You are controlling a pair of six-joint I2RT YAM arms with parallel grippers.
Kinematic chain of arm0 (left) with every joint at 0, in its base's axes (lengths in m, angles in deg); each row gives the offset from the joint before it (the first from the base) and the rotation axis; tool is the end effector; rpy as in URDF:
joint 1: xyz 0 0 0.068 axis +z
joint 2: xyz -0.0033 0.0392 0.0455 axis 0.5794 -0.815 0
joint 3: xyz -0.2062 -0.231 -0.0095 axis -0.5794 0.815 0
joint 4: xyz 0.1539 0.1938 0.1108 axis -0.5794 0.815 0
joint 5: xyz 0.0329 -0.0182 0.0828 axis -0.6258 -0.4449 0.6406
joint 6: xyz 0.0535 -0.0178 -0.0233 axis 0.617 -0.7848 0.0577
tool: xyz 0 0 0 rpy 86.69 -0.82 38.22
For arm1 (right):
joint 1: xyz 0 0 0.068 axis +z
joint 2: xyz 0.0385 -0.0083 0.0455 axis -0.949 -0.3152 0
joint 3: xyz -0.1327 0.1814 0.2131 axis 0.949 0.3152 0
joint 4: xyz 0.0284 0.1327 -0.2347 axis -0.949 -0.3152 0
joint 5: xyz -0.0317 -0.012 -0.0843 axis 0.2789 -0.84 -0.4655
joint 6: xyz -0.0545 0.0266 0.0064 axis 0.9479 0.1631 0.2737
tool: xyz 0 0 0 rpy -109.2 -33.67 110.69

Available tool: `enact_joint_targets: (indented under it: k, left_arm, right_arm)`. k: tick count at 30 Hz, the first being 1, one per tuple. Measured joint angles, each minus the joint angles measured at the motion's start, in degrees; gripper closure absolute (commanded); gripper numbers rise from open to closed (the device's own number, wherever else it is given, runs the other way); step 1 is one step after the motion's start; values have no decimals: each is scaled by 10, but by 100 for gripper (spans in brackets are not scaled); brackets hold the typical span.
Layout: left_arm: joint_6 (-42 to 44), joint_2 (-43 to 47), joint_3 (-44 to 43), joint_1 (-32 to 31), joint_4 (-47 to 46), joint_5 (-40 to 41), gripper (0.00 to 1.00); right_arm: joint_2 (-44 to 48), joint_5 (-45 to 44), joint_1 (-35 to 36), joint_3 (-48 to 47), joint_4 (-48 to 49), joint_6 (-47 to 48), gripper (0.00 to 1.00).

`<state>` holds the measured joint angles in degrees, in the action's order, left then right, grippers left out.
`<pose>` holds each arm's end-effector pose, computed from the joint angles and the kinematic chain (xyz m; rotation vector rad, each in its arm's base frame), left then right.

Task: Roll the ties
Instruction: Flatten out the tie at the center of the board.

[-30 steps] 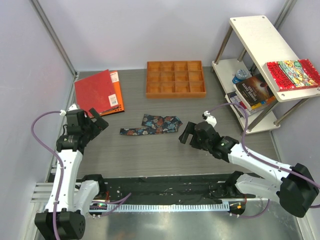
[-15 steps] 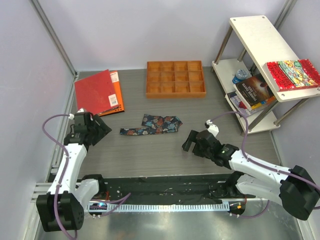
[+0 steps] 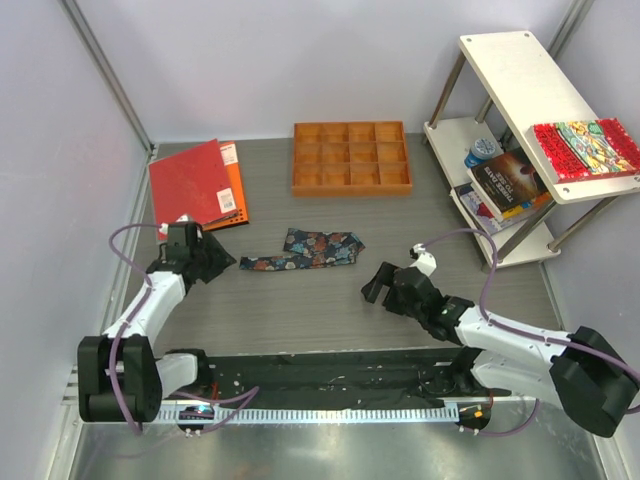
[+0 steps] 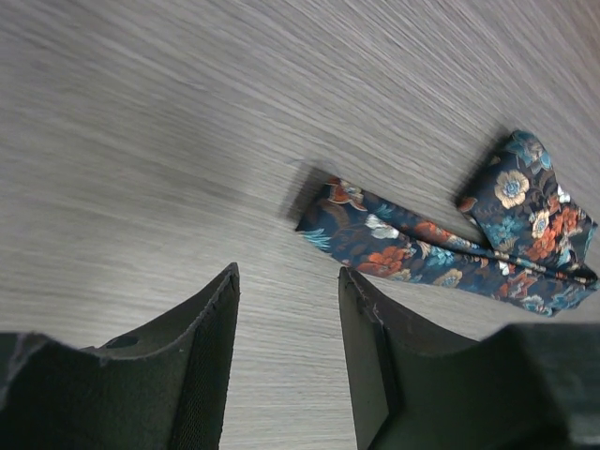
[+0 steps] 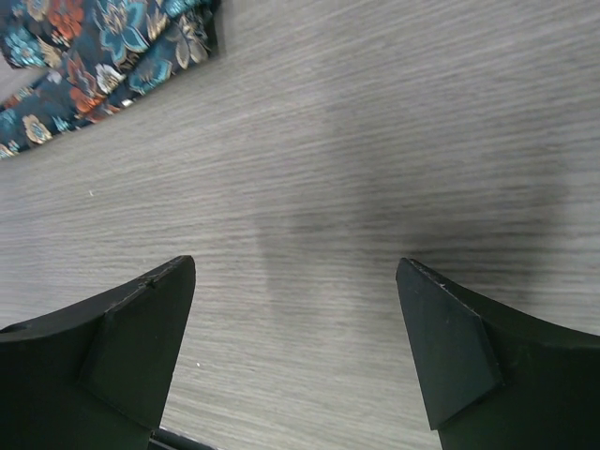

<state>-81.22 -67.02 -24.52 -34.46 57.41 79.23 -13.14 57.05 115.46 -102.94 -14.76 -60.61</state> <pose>0.2208 -0.0015 0.2178 -0.8299 2.3394 -0.4393 0.1387 0.1170 0.1718 0.3502 2.3298 0.5767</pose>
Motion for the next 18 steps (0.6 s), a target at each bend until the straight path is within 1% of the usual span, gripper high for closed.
enact_joint_targets:
  k: [7,11,18]
  left_arm:
    - [1,-51,1,-59,-45,11,53]
    - [2,-81,0,-73,-56,28,56]
    - [2,-128,-7,-77,-62,56,55]
  right_arm:
    - [-36,-8,0,11,83,6,6]
    - [-62,-9,0,9,117,12,6]
    - [-102,-7,0,-6,151,21,6]
